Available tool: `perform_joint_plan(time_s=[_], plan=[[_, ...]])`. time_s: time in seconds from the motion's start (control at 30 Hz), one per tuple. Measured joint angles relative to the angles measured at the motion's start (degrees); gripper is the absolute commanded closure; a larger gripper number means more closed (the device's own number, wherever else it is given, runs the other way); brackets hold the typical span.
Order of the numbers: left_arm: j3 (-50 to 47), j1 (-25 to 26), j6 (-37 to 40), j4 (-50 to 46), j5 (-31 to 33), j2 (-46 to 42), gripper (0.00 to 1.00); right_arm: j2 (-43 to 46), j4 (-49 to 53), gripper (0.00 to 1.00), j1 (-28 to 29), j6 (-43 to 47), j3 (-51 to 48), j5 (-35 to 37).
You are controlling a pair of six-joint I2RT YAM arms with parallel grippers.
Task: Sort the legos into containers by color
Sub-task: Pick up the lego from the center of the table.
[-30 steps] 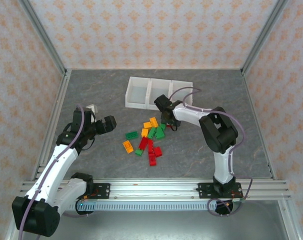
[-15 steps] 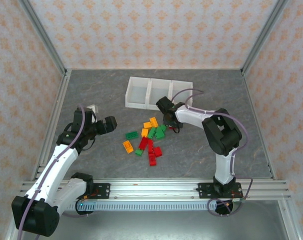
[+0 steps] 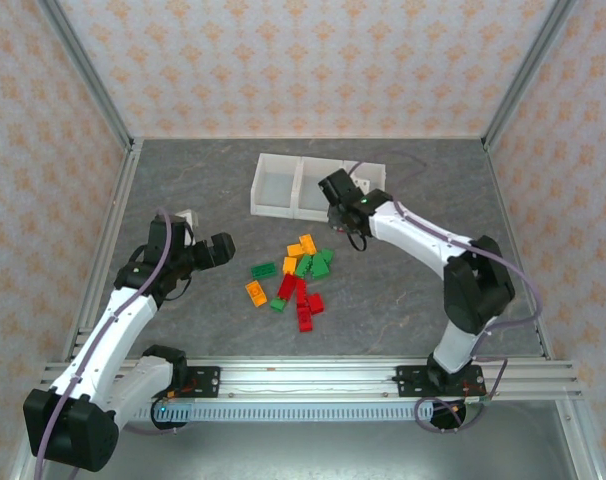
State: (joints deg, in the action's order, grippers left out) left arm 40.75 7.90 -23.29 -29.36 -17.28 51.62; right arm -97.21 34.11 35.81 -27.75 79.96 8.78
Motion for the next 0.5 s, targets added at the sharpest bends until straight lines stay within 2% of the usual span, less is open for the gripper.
perform_joint_plan(time_s=[0.3, 0.5], plan=[[0.0, 1.0, 0.9, 0.3, -2.3, -6.9, 0.01, -4.1, -2.0, 0.79, -8.5, 8.2, 6.0, 0.2], [0.0, 1.1, 0.9, 0.3, -3.1, -7.1, 0.01, -10.4, -3.8, 0.79, -11.1, 12.9, 8.1, -0.9]])
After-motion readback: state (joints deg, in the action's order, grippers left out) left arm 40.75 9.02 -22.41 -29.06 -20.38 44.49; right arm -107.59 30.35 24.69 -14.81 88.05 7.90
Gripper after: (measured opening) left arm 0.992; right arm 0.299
